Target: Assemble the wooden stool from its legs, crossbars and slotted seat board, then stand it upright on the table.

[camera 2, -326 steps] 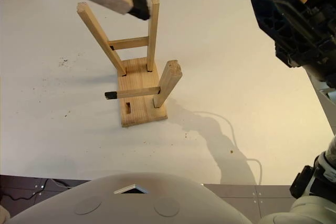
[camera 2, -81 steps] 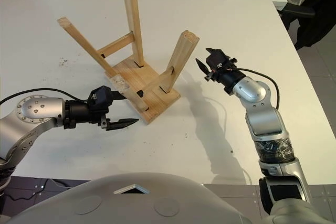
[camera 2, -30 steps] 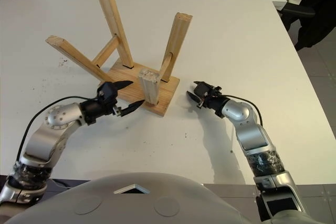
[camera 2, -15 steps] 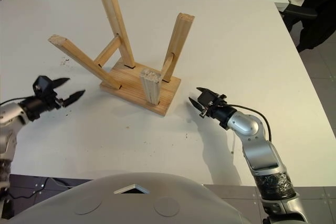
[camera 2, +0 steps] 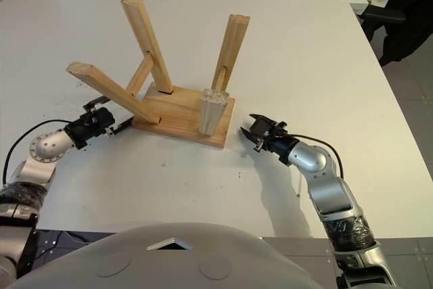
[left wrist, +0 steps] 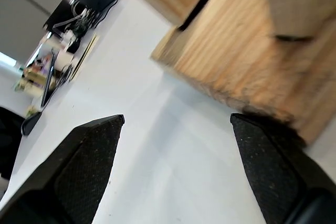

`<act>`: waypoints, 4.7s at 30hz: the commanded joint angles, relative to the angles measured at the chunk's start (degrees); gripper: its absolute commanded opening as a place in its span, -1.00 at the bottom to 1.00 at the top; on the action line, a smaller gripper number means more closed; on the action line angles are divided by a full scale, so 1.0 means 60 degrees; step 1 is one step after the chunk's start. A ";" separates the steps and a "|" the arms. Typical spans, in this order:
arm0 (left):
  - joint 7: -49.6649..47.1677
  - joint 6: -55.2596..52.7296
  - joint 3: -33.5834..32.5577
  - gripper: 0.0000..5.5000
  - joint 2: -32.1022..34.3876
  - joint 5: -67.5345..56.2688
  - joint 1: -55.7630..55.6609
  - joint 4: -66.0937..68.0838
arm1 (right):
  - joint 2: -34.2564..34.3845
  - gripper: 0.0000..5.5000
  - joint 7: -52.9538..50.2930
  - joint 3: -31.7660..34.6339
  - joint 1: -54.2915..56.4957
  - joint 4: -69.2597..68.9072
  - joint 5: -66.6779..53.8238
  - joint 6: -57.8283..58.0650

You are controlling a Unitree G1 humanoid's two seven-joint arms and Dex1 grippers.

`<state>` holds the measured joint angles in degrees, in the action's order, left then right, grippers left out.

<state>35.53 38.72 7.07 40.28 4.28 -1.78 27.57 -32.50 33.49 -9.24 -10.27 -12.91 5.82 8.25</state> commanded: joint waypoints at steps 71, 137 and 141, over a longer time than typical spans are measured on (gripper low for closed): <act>0.4198 -1.0896 -0.4475 0.38 0.1938 -0.6678 0.4102 -1.0084 | -0.3503 -0.20 0.5395 0.4759 -0.2875 -0.4296 -0.5965 0.2502; 0.5082 -0.5743 0.0511 -0.38 0.0889 -0.2307 0.2060 -0.4918 | -0.2179 0.10 0.5425 0.0252 -0.0915 0.0658 -0.3308 -0.0777; 0.5177 -0.5713 0.0551 -0.38 0.0910 -0.2317 0.1796 -0.4751 | -0.1937 0.10 0.5389 0.0073 -0.0699 0.1292 -0.3094 -0.1251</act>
<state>66.59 5.63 9.54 44.63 -12.04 9.52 -2.63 -44.91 66.24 -7.81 -15.25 -7.20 -14.59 1.49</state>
